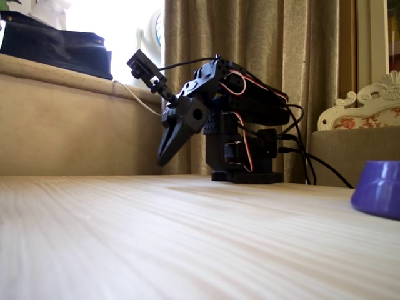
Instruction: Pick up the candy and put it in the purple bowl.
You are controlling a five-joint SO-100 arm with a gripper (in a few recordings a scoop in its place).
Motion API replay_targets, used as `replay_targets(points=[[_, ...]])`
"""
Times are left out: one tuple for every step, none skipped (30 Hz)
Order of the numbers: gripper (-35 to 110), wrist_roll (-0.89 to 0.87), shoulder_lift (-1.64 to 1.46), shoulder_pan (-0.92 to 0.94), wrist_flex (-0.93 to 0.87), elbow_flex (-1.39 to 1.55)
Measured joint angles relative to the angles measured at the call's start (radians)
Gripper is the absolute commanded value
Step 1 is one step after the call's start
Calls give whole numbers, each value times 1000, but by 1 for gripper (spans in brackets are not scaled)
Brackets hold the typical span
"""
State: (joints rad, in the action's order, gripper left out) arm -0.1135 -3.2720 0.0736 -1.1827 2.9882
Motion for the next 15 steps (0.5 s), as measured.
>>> replay_targets(points=[[0,0,0,2,0,0],[0,0,0,0,0,0],[0,0,0,-5,0,0],[0,3,0,-5,0,0],[0,0,0,-5,0,0],[0,0,0,-5,0,0],[0,0,0,-5,0,0],[0,0,0,-5,0,0],[0,0,0,-5,0,0],[0,0,0,-5,0,0],[0,0,0,-5,0,0],[0,0,0,-5,0,0],[0,0,0,-5,0,0],[0,0,0,-5,0,0],[0,0,0,-5,0,0]])
